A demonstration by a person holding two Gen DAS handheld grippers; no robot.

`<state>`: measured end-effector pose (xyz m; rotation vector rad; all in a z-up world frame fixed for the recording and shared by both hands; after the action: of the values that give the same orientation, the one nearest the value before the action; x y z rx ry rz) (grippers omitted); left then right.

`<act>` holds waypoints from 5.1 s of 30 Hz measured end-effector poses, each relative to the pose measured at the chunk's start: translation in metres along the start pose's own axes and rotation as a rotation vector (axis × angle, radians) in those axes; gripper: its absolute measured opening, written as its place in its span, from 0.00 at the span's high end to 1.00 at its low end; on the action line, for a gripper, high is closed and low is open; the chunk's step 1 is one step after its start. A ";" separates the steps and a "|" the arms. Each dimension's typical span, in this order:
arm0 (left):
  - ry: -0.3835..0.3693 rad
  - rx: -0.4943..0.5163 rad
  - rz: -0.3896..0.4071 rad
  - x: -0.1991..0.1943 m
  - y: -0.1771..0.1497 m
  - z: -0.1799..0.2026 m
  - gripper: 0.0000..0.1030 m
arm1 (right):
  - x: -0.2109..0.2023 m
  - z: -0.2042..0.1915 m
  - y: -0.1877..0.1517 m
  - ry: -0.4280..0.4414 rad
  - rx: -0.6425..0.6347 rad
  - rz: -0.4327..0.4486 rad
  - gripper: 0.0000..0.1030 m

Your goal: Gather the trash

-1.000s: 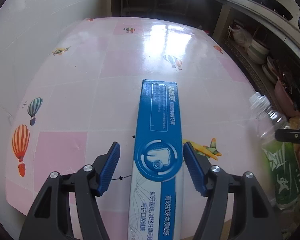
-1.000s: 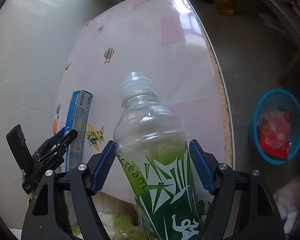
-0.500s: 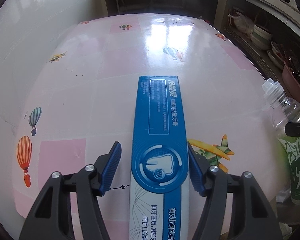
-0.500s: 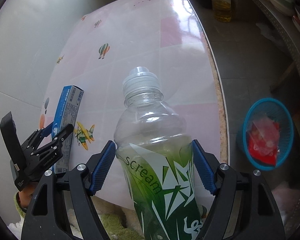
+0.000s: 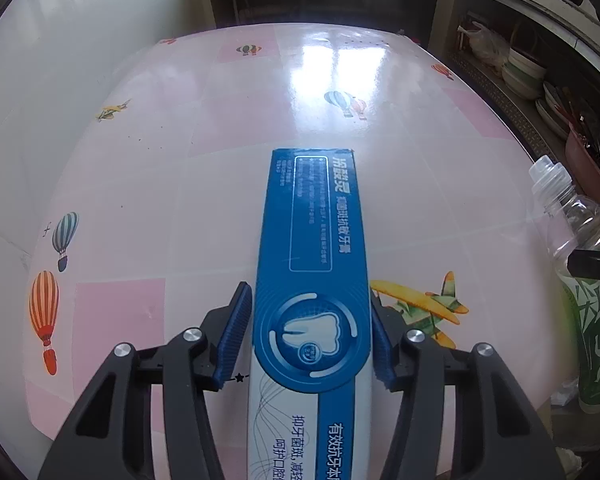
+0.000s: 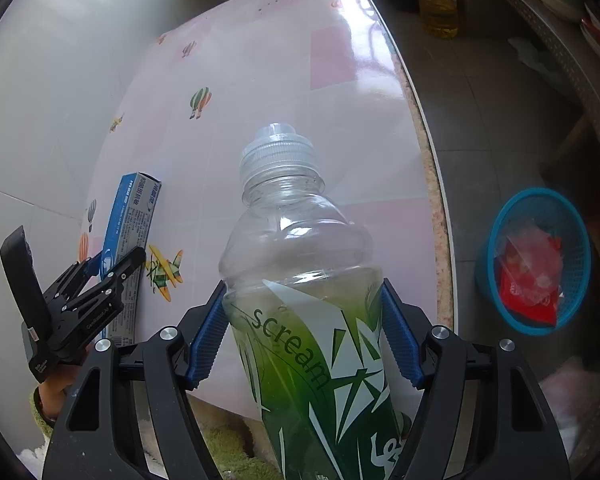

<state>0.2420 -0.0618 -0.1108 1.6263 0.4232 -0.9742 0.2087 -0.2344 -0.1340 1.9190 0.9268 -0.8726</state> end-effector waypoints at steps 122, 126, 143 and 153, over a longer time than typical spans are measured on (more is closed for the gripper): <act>0.103 -0.044 0.192 -0.152 -0.048 0.125 0.06 | -0.197 0.080 -0.154 -0.658 -0.005 0.669 0.08; 0.116 -0.010 0.197 -0.151 -0.049 0.132 0.06 | -0.194 0.085 -0.155 -0.672 -0.005 0.653 0.08; 0.128 0.030 0.201 -0.150 -0.049 0.142 0.06 | -0.195 0.103 -0.158 -0.701 0.034 0.622 0.08; 0.132 0.036 0.200 -0.150 -0.050 0.141 0.06 | -0.194 0.103 -0.158 -0.702 0.032 0.618 0.08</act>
<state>0.0650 -0.1450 -0.0290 1.7350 0.3265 -0.7313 -0.0428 -0.3151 -0.0756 1.5853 -0.0976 -1.0543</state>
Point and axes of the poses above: each gripper's, at about its wrist camera, not at the fingertips, and x roughly the way its jaws point, z to its right, y to its top, the point moved 6 cm from there along x, roughly the way its jaws point, and after that the axes turned 11 degrees about z, right-handed, at the moved point
